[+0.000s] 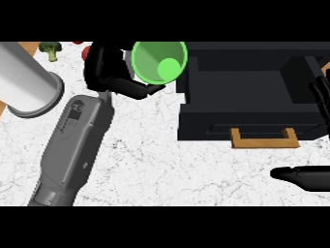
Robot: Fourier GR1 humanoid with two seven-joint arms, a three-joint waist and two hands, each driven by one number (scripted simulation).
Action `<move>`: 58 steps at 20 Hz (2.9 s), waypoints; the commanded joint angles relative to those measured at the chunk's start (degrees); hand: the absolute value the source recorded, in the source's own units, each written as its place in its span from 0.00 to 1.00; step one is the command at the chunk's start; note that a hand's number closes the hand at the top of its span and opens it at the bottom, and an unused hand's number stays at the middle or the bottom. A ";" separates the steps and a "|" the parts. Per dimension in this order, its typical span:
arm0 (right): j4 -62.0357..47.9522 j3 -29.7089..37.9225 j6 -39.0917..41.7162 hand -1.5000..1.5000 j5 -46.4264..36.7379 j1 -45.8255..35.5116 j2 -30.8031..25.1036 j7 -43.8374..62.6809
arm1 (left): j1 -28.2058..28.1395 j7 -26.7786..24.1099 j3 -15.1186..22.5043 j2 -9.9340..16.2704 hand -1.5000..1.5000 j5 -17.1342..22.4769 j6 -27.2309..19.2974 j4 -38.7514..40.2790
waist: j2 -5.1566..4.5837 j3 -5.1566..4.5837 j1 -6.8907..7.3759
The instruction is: Pick up the cup, place it into the drawer and close the drawer
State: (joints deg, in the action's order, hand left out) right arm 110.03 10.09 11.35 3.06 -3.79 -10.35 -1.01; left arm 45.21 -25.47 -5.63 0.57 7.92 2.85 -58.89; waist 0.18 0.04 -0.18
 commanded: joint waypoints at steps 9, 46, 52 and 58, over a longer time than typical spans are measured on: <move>-3.62 0.81 0.79 0.00 0.38 -3.13 -0.56 -0.94 | 16.89 5.54 12.96 -0.57 1.00 8.28 -16.91 12.29 | -0.43 -0.02 -1.24; -3.16 0.21 3.76 0.00 2.67 -3.87 -0.37 -2.58 | 25.81 7.15 44.75 -0.57 0.00 27.47 -33.36 30.77 | -1.26 0.02 -4.80; -0.92 1.31 10.21 1.00 13.70 -2.06 -1.45 0.39 | 26.74 2.43 41.80 -0.57 0.00 30.50 -32.33 28.08 | -0.75 -0.01 -3.20; 4.88 -2.25 11.80 1.00 6.33 -1.55 -5.73 3.42 | 28.85 2.77 38.35 0.24 0.00 30.70 -30.99 28.60 | -0.26 -0.07 -0.91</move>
State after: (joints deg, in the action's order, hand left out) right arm 111.73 10.35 21.95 13.78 -6.32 -14.25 1.46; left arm 73.16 -22.43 34.78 0.20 38.62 -29.28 -30.28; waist -0.39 0.01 -2.54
